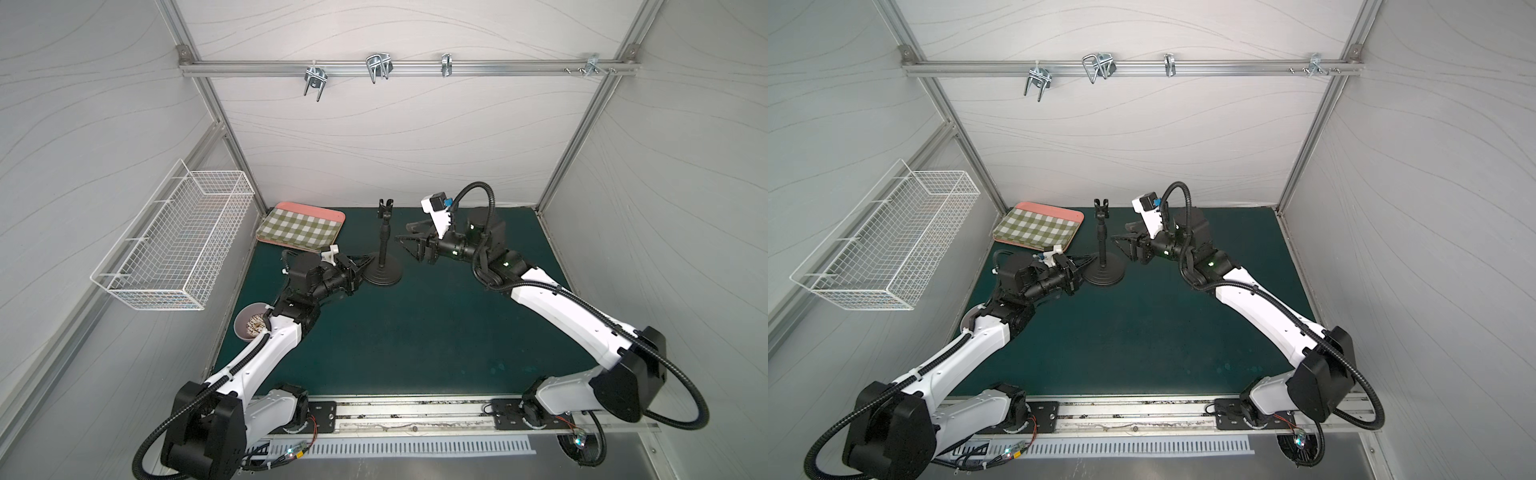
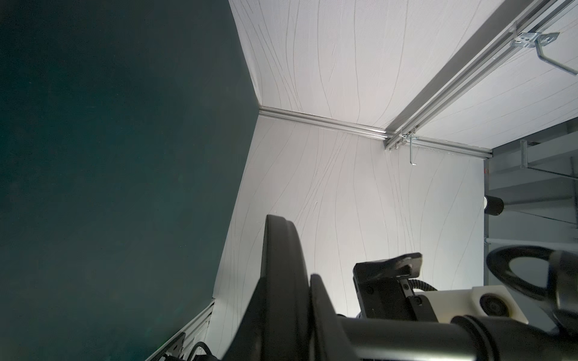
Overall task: Assemble a microphone stand
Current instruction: Screw the microphone stand pole into the microphone stand base.
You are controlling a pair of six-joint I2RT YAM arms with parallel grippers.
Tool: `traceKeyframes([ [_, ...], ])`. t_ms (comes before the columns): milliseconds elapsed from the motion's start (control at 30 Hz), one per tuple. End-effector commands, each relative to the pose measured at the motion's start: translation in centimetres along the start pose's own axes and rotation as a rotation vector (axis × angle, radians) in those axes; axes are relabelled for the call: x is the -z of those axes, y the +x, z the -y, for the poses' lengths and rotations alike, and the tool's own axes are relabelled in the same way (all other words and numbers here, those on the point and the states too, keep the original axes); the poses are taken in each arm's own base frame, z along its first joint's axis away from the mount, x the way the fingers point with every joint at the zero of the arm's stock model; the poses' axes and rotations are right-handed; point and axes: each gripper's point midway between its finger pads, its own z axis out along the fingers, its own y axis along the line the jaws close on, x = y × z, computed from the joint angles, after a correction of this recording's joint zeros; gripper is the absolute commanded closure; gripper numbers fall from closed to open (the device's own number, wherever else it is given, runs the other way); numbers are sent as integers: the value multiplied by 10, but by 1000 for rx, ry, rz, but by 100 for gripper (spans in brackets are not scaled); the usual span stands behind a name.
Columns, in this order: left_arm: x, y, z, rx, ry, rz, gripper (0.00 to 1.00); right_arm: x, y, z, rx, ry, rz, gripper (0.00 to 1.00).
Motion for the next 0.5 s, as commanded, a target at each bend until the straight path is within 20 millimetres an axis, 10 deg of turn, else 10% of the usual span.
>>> traceKeyframes([
  [0,9,9,56,-80,166,-20,100,-1,-11,-38,32,-287,-17,39],
  [467,9,10,57,-84,163,-19,100,-27,-17,-22,31,-299,-13,56],
])
